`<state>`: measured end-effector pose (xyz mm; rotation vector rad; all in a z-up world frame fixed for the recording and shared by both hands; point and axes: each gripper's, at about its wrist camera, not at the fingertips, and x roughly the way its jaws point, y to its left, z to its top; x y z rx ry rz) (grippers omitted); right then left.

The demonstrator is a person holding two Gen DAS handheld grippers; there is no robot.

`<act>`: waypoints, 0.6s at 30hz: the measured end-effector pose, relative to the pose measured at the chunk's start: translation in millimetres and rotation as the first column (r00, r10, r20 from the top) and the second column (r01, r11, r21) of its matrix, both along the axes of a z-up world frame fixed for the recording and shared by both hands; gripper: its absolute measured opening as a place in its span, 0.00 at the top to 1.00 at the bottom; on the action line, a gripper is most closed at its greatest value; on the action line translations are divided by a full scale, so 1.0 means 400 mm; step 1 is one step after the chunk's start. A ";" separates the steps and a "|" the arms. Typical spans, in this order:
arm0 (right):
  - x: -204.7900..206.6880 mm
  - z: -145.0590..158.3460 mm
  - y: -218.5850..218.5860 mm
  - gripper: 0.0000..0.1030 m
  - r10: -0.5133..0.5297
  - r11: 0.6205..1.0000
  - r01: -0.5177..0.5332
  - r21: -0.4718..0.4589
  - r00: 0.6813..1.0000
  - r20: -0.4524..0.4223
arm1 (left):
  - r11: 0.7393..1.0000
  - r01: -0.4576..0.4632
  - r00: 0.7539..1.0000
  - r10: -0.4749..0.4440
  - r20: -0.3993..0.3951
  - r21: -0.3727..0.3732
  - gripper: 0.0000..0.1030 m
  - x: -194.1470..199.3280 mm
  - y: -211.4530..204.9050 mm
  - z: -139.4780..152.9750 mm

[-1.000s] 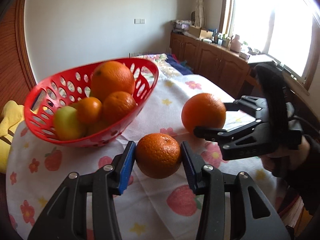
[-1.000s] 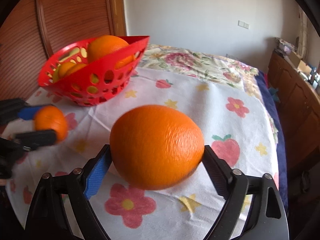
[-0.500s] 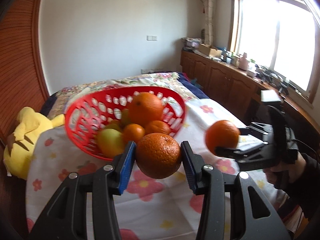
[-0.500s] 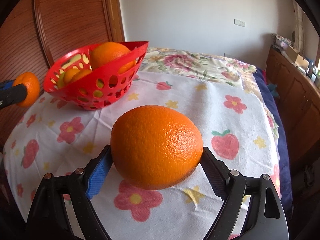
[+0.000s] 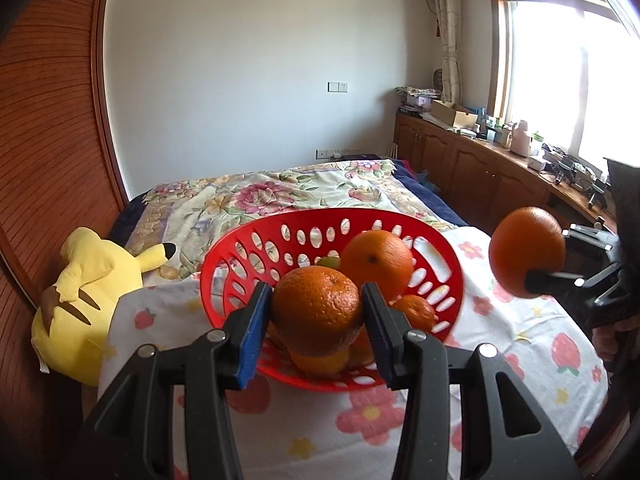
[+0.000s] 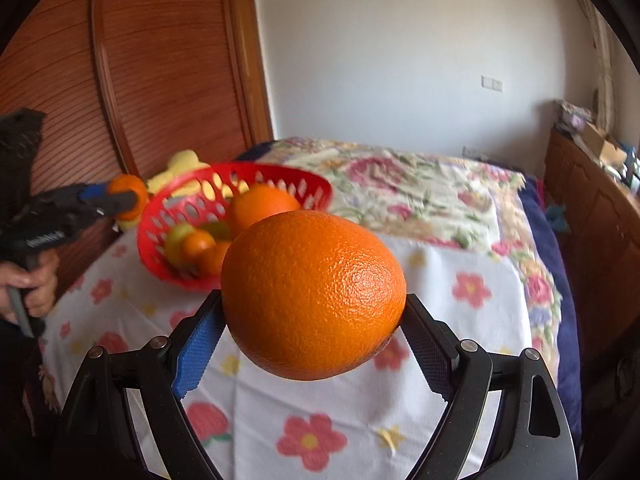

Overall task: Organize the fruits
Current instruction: 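Lift and carry the large orange and small orange over the red basket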

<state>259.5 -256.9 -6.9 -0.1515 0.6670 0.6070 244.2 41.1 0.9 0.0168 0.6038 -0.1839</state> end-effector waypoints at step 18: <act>0.231 0.046 0.292 0.14 0.186 0.981 -0.184 -0.060 0.982 0.024 | 0.999 -0.038 0.998 0.037 -0.044 -0.027 0.56 0.149 0.090 -0.083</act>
